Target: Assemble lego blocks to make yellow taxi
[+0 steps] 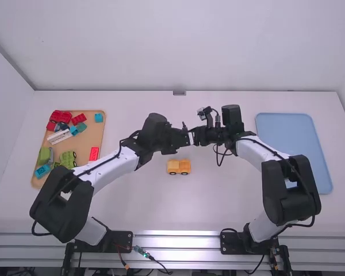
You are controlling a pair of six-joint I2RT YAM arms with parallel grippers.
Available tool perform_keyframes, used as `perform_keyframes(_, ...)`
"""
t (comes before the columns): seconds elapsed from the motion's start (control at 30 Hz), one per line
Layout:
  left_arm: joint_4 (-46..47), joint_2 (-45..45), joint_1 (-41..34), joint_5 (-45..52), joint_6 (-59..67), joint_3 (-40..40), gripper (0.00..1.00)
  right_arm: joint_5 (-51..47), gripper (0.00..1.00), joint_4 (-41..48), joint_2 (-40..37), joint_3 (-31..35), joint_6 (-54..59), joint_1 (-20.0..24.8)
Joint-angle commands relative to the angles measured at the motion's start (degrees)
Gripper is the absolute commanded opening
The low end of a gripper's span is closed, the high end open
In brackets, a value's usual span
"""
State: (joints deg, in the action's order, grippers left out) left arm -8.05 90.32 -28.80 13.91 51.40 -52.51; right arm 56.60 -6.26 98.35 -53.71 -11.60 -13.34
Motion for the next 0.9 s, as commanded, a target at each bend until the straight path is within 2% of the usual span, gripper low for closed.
perform_keyframes(0.0, 0.1, 0.1, -0.5, 0.2, -0.8, -1.4, 0.02, -1.5, 0.49, 0.3, 0.6, -0.7, -0.2, 0.1)
perform_keyframes(0.23, 0.1, 0.1, -0.5, 0.4, -0.6, -1.4, 0.02, -2.7, 0.42, -0.2, 0.6, -0.7, -0.2, -1.9)
perform_keyframes(0.57, 0.5, 0.1, -0.5, 0.2, -0.6, -1.4, 0.04, -4.8, 0.24, -1.4, 0.6, -0.7, -1.7, -3.8)
perform_keyframes(0.6, 0.5, 0.1, -0.5, 0.2, -0.6, -1.4, 0.08, -4.8, 0.23, -1.4, 0.6, -0.7, -1.7, -3.9)
perform_keyframes(0.67, 0.4, 0.1, -0.5, 0.2, -0.6, -1.4, 0.28, -4.8, 0.22, -1.4, 0.6, -0.7, -1.7, -3.8)
perform_keyframes(0.77, 0.2, 0.1, -0.5, 0.2, -1.0, -1.4, 0.47, -4.8, 0.20, -1.3, 0.6, -0.7, -1.0, -3.4)
perform_keyframes(0.8, 0.3, 0.0, -0.5, 0.2, -1.0, -1.4, 0.99, -4.9, 0.20, -1.4, 0.6, -0.7, -0.9, -3.0)
perform_keyframes(0.87, 0.9, -0.3, -0.5, 0.2, -2.2, -1.4, 0.99, -4.8, 0.20, -1.3, 0.6, -0.7, 0.1, -2.6)
